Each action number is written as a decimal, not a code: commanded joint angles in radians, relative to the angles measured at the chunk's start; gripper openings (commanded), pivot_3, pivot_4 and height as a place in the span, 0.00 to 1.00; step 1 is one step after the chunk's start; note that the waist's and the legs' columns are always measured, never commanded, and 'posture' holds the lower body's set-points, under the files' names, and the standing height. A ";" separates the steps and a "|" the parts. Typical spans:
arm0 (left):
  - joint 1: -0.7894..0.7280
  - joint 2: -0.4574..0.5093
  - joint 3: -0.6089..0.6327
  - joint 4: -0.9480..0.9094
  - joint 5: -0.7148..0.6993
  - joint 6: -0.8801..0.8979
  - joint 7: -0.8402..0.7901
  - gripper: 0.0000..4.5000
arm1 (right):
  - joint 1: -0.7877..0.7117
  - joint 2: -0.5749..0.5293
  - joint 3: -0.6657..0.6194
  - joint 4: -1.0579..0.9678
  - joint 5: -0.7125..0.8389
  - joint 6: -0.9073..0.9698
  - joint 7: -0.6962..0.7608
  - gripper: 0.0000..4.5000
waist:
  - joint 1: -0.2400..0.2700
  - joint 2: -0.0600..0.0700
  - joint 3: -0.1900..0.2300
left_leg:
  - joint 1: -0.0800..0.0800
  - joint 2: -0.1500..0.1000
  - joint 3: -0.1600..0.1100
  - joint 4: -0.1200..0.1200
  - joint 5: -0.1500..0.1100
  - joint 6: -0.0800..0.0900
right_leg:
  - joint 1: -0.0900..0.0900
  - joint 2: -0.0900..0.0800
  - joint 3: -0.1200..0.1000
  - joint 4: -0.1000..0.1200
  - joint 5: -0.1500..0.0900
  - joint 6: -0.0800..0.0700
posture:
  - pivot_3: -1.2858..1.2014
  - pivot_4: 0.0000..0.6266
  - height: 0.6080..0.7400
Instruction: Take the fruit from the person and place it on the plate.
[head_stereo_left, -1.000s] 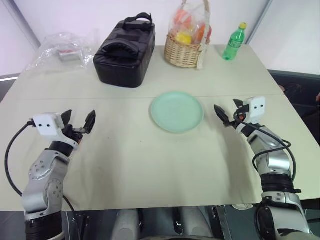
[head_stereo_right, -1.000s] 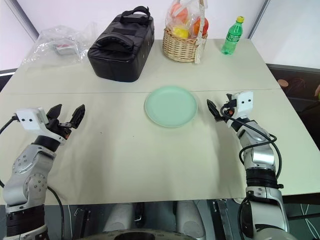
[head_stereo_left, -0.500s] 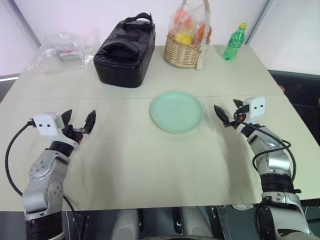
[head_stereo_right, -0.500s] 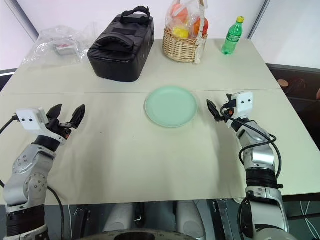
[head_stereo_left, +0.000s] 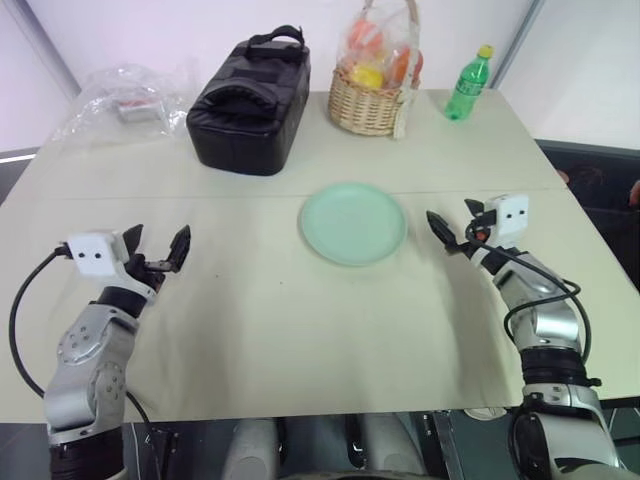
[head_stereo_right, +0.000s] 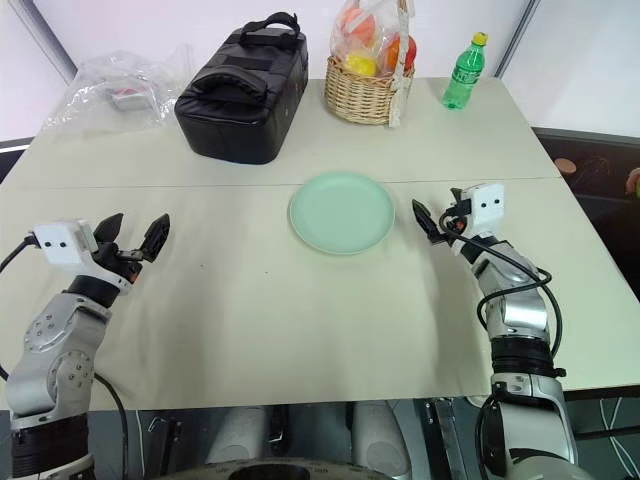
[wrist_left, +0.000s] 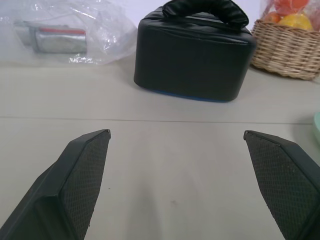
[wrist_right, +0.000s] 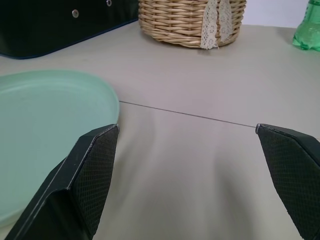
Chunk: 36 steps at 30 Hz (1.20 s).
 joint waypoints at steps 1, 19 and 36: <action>-0.011 0.011 0.009 -0.027 0.002 -0.024 -0.004 0.99 | -0.019 0.000 -0.009 -0.012 0.000 -0.022 0.000 1.00 | 0.000 0.000 0.000 | 0.000 0.000 0.000 0.000 0.000 0.000 | 0.000 0.000 0.000 0.000 0.000 0.000 | 0.52 0.24 1.00; -0.023 0.012 0.007 -0.020 0.007 -0.022 -0.016 0.99 | -0.009 0.002 -0.010 -0.028 0.002 -0.021 -0.003 1.00 | 0.000 0.000 0.000 | 0.000 0.000 0.000 0.000 0.000 0.000 | 0.000 0.000 0.000 0.000 0.000 0.000 | 0.52 0.24 1.00; -0.142 0.364 0.046 -0.192 -0.434 0.307 -0.332 0.99 | -0.015 -0.013 -0.007 -0.044 0.005 0.004 0.002 1.00 | -0.002 0.000 0.000 | 0.000 0.000 0.000 0.000 0.000 0.000 | 0.000 0.000 0.000 0.000 0.000 0.000 | 0.52 0.24 1.00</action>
